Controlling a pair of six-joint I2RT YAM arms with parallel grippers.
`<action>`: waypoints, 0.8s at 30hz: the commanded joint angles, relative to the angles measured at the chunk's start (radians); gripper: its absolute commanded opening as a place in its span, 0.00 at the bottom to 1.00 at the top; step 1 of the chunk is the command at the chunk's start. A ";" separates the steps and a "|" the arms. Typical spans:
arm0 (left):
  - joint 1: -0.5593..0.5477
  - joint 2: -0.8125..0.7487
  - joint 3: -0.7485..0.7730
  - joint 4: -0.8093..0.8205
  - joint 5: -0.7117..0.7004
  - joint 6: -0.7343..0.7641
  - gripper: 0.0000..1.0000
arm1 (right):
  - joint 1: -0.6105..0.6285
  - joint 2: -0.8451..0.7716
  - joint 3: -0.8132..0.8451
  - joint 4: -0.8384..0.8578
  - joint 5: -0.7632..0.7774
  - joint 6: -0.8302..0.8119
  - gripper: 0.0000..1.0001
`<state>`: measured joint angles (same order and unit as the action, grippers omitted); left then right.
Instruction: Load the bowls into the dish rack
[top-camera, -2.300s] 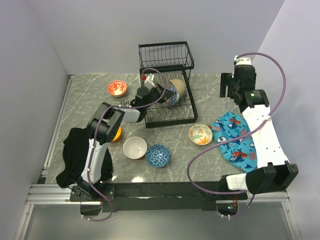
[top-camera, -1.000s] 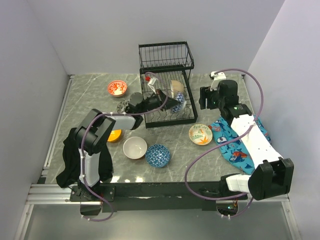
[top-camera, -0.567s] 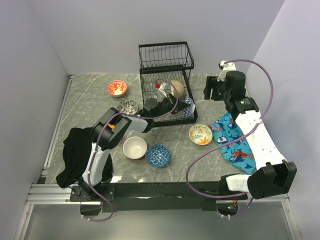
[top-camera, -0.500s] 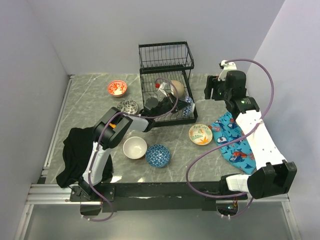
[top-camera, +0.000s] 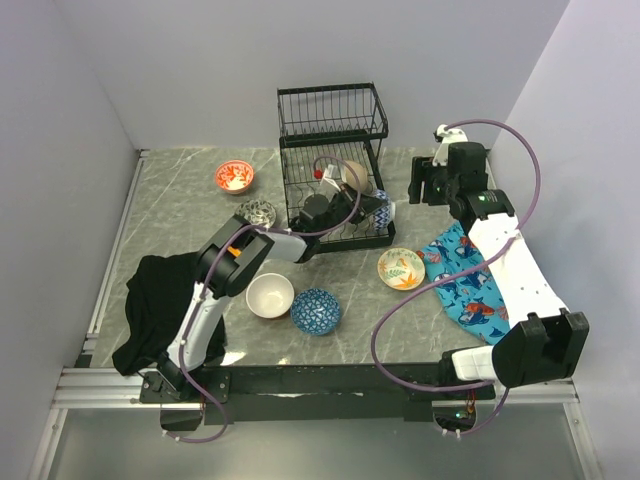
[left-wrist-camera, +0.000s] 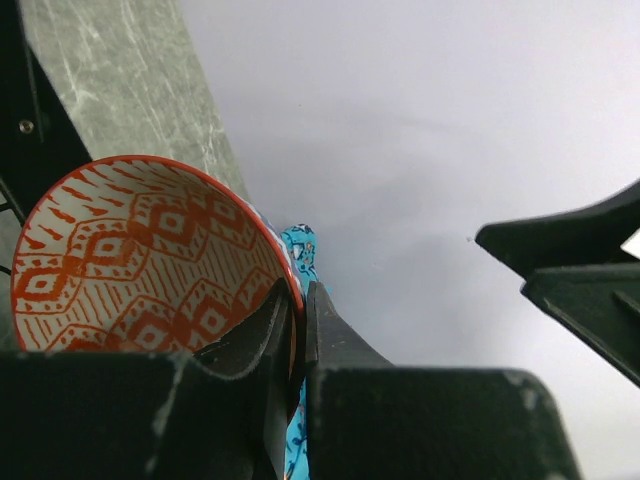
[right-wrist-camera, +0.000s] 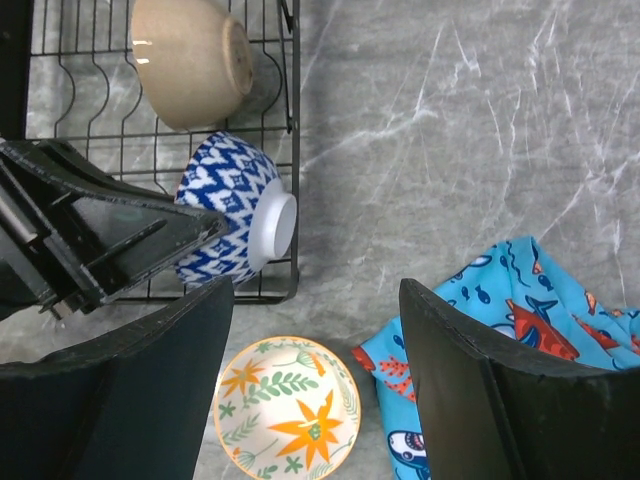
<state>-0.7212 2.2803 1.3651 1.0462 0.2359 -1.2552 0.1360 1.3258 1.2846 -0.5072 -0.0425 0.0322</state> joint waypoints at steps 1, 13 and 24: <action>-0.012 0.021 0.058 0.032 -0.063 -0.075 0.01 | -0.009 0.003 0.061 -0.005 0.001 -0.008 0.74; -0.029 0.062 0.095 -0.008 -0.098 -0.108 0.01 | -0.009 0.003 0.039 -0.002 -0.005 -0.012 0.74; -0.024 0.036 0.040 -0.020 -0.081 -0.067 0.01 | -0.009 0.015 0.038 0.015 -0.020 0.000 0.74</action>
<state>-0.7277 2.3367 1.4288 1.0245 0.1333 -1.3460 0.1345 1.3319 1.2953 -0.5194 -0.0517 0.0296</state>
